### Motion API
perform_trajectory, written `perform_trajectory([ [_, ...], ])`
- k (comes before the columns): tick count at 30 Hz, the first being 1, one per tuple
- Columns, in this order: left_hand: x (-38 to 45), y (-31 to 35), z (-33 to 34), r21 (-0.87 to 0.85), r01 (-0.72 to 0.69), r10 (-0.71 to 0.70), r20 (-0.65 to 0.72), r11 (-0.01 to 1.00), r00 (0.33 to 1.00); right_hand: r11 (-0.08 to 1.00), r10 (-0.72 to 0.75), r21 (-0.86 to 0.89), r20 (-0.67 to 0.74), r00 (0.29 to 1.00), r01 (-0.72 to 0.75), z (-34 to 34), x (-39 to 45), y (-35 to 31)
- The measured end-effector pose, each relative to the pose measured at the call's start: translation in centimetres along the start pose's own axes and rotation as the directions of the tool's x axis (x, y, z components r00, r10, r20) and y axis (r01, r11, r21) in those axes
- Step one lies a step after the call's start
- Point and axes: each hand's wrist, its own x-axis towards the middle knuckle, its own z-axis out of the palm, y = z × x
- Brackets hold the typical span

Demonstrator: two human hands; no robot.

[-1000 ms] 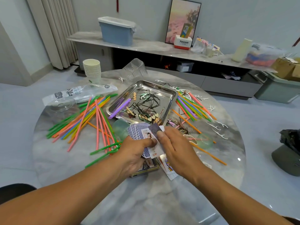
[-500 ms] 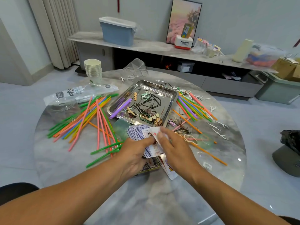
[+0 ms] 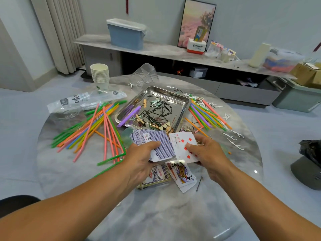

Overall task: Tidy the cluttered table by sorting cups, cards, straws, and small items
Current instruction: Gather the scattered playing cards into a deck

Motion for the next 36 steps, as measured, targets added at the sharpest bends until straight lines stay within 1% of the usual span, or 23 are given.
perform_trajectory([
  [2, 0.0, 0.5, -0.2, -0.004, -0.023, 0.023, -0.036, 1.0, 0.999, 0.975, -0.033, -0.22, -0.066, 0.997, 0.018, -1.3, 0.6, 0.1],
  [4, -0.1, 0.8, -0.3, -0.002, -0.037, 0.037, -0.046, 0.999, 0.998, 0.911, -0.028, -0.411, -0.045, 0.999, 0.007, -2.1, 1.0, 0.5],
  [7, -0.2, 0.7, -0.2, -0.008, -0.026, 0.026, -0.027, 1.0, 0.999, 0.839, 0.027, -0.544, 0.036, 0.999, -0.003, -1.9, 1.1, 1.5],
  [8, -0.3, 0.5, -0.1, -0.012, -0.016, 0.016, -0.015, 1.0, 1.0, 0.799, -0.005, -0.601, 0.037, 0.999, 0.026, -1.6, 1.0, 1.7],
  [9, -0.4, 0.4, 0.0, -0.014, -0.007, 0.007, 0.0, 1.0, 1.0, 0.76, -0.072, -0.645, 0.029, 0.997, 0.074, -1.3, 0.8, 1.7],
  [10, -0.5, 0.2, 0.1, -0.009, -0.001, 0.001, 0.018, 1.0, 1.0, 0.753, -0.153, -0.644, 0.023, 0.988, 0.131, -1.0, 0.6, 1.6],
  [11, -0.6, 0.0, 0.2, 0.007, 0.003, -0.004, 0.037, 1.0, 0.999, 0.802, -0.21, -0.568, 0.025, 0.977, 0.187, -0.8, 0.3, 1.2],
  [12, -0.8, -0.2, 0.3, 0.029, 0.006, -0.008, 0.056, 1.0, 0.998, 0.881, -0.207, -0.426, 0.051, 0.977, 0.209, -0.4, -0.1, 0.7],
  [13, -0.9, -0.5, 0.4, 0.048, 0.009, -0.013, 0.079, 0.999, 0.997, 0.946, -0.154, -0.269, 0.113, 0.982, 0.179, -0.1, -0.6, 0.2],
  [14, -1.1, -0.6, 0.5, 0.057, 0.013, -0.019, 0.105, 0.998, 0.994, 0.975, -0.098, -0.177, 0.192, 0.977, 0.132, 0.3, -1.0, -0.2],
  [15, -1.2, -0.8, 0.5, 0.052, 0.02, -0.026, 0.124, 0.998, 0.992, 0.983, -0.066, -0.147, 0.257, 0.964, 0.106, 0.5, -1.2, -0.2],
  [16, -1.3, -0.8, 0.6, 0.036, 0.029, -0.034, 0.139, 0.999, 0.99, 0.986, -0.052, -0.138, 0.295, 0.954, 0.096, 0.7, -1.3, -0.1],
  [17, -1.4, -0.7, 0.6, 0.016, 0.043, -0.045, 0.154, 0.999, 0.987, 0.987, -0.05, -0.129, 0.3, 0.953, 0.092, 0.8, -1.1, 0.1],
  [19, -1.4, -0.5, 0.5, -0.026, 0.072, -0.066, 0.177, 0.997, 0.982, 0.992, -0.027, -0.112, 0.251, 0.968, 0.057, 0.7, -0.7, 0.3],
  [22, -1.2, -0.4, 0.4, -0.003, 0.015, -0.015, 0.158, 1.0, 0.987, 0.998, 0.0, -0.06, 0.206, 0.978, 0.013, 0.2, -0.2, 0.4],
  [25, -1.0, -0.4, 0.4, 0.038, -0.047, 0.042, 0.114, 0.998, 0.993, 0.998, -0.055, -0.021, 0.15, 0.987, 0.058, 0.2, -0.1, 0.5],
  [27, -0.8, -0.4, 0.3, 0.042, -0.058, 0.054, 0.103, 0.997, 0.993, 0.994, -0.095, -0.039, 0.125, 0.988, 0.1, 0.3, -0.1, 0.5],
  [31, -1.2, -0.7, 0.5, 0.077, -0.035, 0.023, 0.153, 0.996, 0.988, 0.966, -0.163, -0.163, 0.219, 0.962, 0.201, 0.8, -0.7, 0.6],
  [32, -1.2, -0.8, 0.5, 0.087, -0.039, 0.026, 0.146, 0.995, 0.989, 0.953, -0.192, -0.191, 0.218, 0.957, 0.235, 1.0, -0.8, 0.7],
  [33, -1.2, -0.9, 0.6, 0.091, -0.045, 0.032, 0.134, 0.995, 0.99, 0.937, -0.235, -0.219, 0.179, 0.955, 0.272, 1.0, -0.8, 0.9],
  [34, -1.2, -1.0, 0.6, 0.096, -0.052, 0.04, 0.118, 0.994, 0.992, 0.918, -0.284, -0.255, 0.11, 0.952, 0.304, 0.9, -0.7, 0.9],
  [35, -1.1, -1.0, 0.6, 0.1, -0.055, 0.045, 0.097, 0.993, 0.994, 0.906, -0.33, -0.269, 0.032, 0.943, 0.326, 0.8, -0.6, 0.8],
  [36, -1.0, -1.0, 0.6, 0.102, -0.056, 0.048, 0.078, 0.993, 0.996, 0.898, -0.369, -0.264, -0.016, 0.929, 0.352, 0.6, -0.5, 0.7],
])
